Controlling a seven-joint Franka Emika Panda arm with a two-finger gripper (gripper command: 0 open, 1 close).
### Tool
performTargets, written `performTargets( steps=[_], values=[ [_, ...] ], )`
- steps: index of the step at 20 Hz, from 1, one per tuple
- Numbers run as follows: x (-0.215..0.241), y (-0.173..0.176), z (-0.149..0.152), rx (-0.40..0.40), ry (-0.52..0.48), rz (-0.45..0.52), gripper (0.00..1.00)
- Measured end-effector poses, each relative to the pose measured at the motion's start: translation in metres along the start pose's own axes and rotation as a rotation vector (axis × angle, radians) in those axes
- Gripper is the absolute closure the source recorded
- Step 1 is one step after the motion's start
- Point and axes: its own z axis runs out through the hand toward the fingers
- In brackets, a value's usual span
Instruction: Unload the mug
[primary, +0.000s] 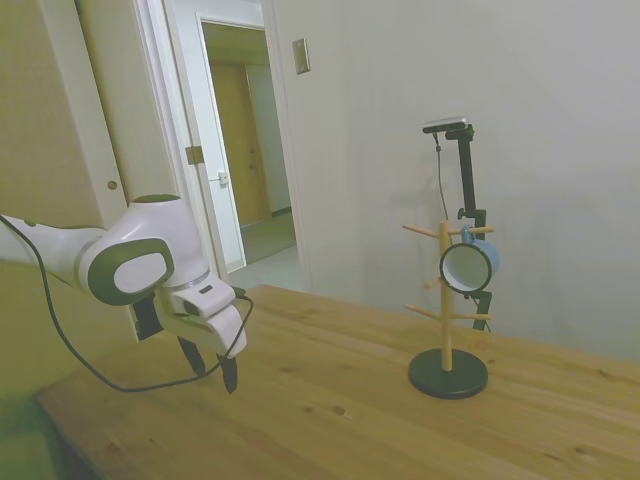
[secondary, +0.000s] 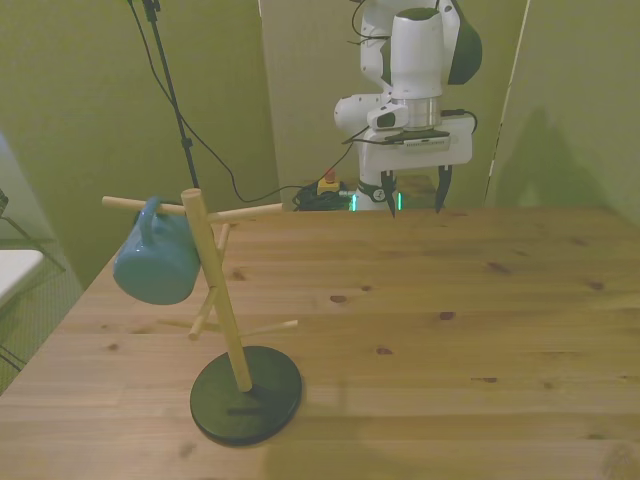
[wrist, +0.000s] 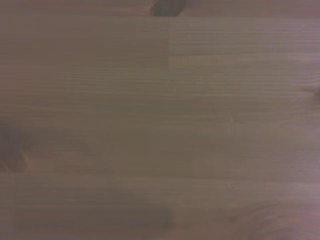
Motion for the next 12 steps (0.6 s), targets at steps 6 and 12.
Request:
performTargets(
  steps=[6, 12],
  values=[
    [0.002, 0.0, 0.001, -0.003, -0.002, -0.001, 0.0],
    [0.026, -0.001, -0.002, 0.011, -0.007, -0.01, 0.0]
  ],
)
